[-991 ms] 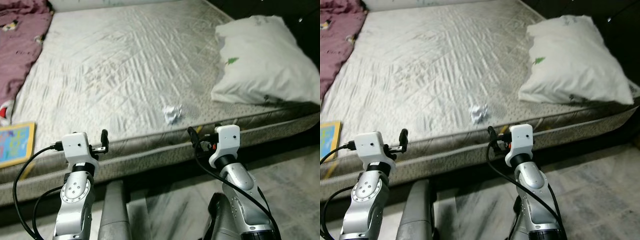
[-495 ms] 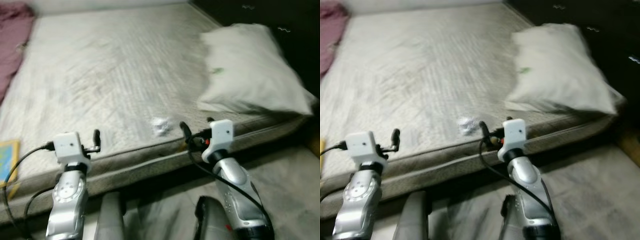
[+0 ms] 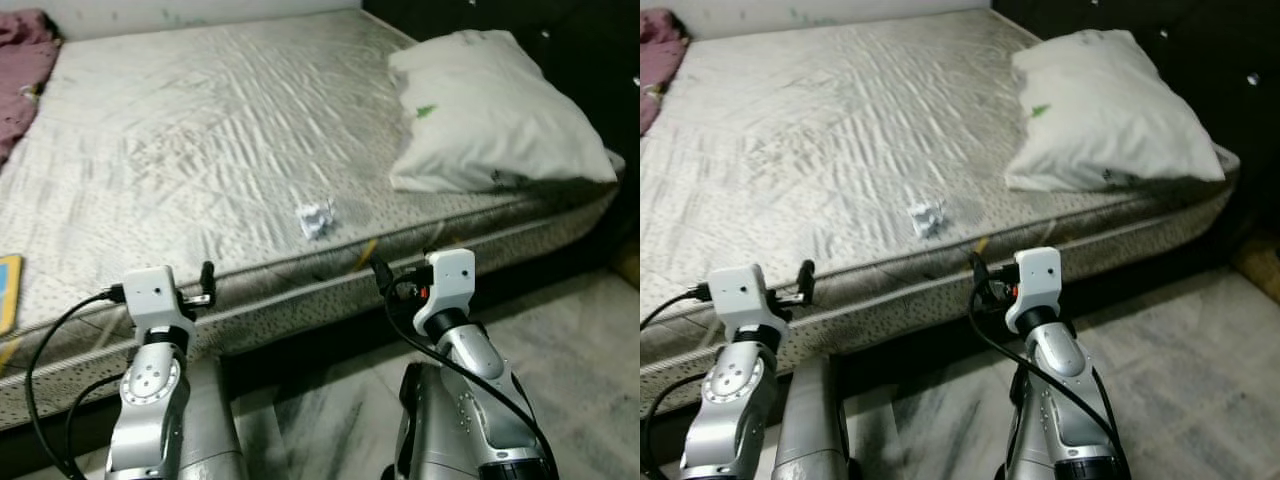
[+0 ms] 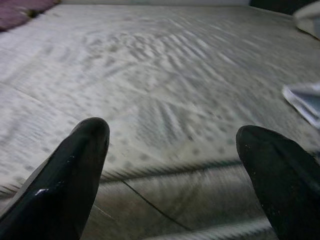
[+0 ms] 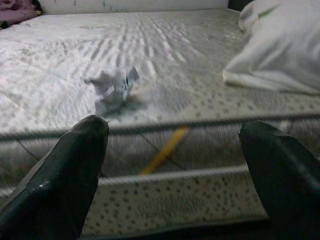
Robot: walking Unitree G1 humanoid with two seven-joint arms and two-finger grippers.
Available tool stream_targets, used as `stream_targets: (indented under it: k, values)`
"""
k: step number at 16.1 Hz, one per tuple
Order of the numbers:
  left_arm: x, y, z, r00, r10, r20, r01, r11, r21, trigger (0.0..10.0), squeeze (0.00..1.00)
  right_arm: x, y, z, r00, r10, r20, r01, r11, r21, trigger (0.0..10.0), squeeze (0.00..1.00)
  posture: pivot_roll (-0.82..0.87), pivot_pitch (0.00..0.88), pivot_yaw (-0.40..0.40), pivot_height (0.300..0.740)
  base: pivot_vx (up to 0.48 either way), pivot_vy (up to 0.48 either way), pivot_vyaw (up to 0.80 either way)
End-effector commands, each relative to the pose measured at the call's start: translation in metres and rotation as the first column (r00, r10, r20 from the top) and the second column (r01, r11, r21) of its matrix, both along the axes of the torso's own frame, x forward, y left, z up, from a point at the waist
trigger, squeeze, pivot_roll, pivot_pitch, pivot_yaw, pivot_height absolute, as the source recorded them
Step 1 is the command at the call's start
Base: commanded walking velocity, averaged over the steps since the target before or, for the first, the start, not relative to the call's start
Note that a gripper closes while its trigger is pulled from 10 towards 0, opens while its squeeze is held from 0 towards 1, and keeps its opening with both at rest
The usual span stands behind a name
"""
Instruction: Clean up the room
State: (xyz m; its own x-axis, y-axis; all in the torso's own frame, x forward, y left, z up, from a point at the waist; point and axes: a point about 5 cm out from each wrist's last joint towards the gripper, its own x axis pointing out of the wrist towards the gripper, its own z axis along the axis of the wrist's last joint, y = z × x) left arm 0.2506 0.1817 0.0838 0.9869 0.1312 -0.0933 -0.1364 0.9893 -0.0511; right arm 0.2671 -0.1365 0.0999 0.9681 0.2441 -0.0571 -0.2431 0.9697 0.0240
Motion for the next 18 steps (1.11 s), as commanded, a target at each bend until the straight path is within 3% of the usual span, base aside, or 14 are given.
stream_targets:
  k: [1,6,10,17,18]
  values:
    - [0.001,0.0,0.0,1.0,-0.004,-0.005,0.004,1.0,0.001,10.0,0.0,0.001,0.0,0.001,1.0,0.008,0.003,-0.008,1.0,-0.004,10.0,0.0,0.02,0.0,0.005,0.402,0.0,0.0,0.0]
    - [0.001,-0.001,0.001,1.0,-0.011,0.004,0.011,1.0,-0.002,10.0,0.0,0.002,0.002,0.001,1.0,0.018,0.001,-0.018,1.0,-0.021,10.0,0.0,0.02,0.0,0.005,0.402,0.0,0.0,0.0]
    - [0.001,-0.002,0.001,1.0,-0.021,0.009,0.021,1.0,0.001,10.0,0.0,0.002,0.003,0.001,1.0,0.027,0.008,-0.027,0.999,-0.04,10.0,0.0,0.02,0.0,0.005,0.402,0.122,0.0,0.75]
    - [-0.001,-0.002,0.0,1.0,-0.023,0.001,0.023,1.0,-0.004,10.0,0.0,0.007,0.008,0.001,0.998,0.064,0.025,-0.062,0.996,-0.067,10.0,0.0,0.02,0.0,0.022,0.402,0.071,0.0,0.0]
    - [0.0,-0.002,0.0,1.0,-0.028,-0.003,0.028,1.0,-0.001,10.0,0.0,0.014,0.009,0.0,0.998,0.066,0.023,-0.065,0.996,-0.068,10.0,0.0,0.03,0.0,0.023,0.402,0.0,0.0,0.0]
